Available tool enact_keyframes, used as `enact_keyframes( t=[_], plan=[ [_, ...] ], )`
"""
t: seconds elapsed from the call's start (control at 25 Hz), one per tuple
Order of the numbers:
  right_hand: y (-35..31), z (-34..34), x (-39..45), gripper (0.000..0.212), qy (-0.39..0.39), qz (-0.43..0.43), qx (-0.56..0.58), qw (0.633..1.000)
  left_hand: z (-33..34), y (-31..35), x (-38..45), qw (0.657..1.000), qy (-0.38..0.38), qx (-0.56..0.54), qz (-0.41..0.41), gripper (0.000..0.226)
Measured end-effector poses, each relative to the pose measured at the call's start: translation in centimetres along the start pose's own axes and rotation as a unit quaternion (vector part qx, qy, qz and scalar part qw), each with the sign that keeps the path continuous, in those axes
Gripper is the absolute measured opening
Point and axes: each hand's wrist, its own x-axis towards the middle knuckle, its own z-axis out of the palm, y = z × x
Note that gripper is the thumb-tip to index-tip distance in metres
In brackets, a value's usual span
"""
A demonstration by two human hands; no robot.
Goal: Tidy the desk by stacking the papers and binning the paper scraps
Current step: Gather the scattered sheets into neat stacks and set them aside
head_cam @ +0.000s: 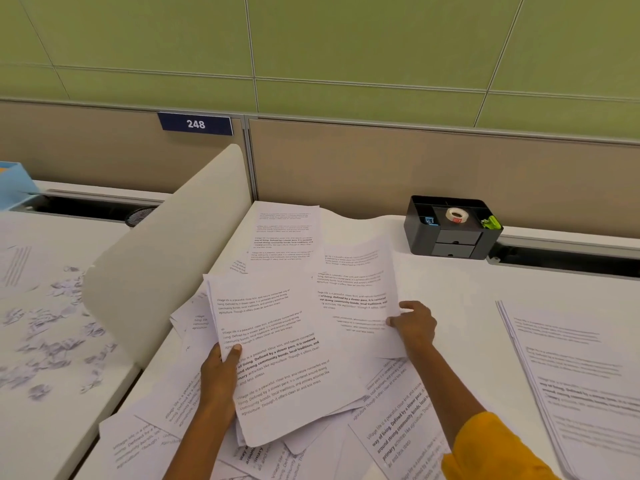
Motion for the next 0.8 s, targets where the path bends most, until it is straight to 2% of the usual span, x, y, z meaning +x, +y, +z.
enact_keyframes(
  t=[0.08,0.16,0.44,0.6,0.8],
  plan=[
    [0.3,-0.6,0.5,0.026,0.022,-0.015,0.03,0.999,-0.1,0.1,0.0,1.0,0.002,-0.001,0.002,0.019],
    [0.7,-1.5,1.2,0.019,0.044,-0.02,0.088,0.995,-0.1,0.1,0.0,1.0,0.0,-0.004,0.002,0.019],
    [0.9,-5.4,3.5,0.028,0.084,0.02,0.309,0.947,0.0,-0.1,0.5,1.0,-0.004,0.001,0.008,0.022],
    [0.7,-6.7,3.3,0.034,0.049,0.031,0.37,0.927,0.0,-0.3,0.6,1.0,-0.009,-0.002,0.008,0.026],
    [0.7,-4.7,-0.2,0.016,-0.034,-0.007,0.354,0.935,1.0,0.1,0.2,0.999,-0.032,-0.017,0.012,0.029]
  ],
)
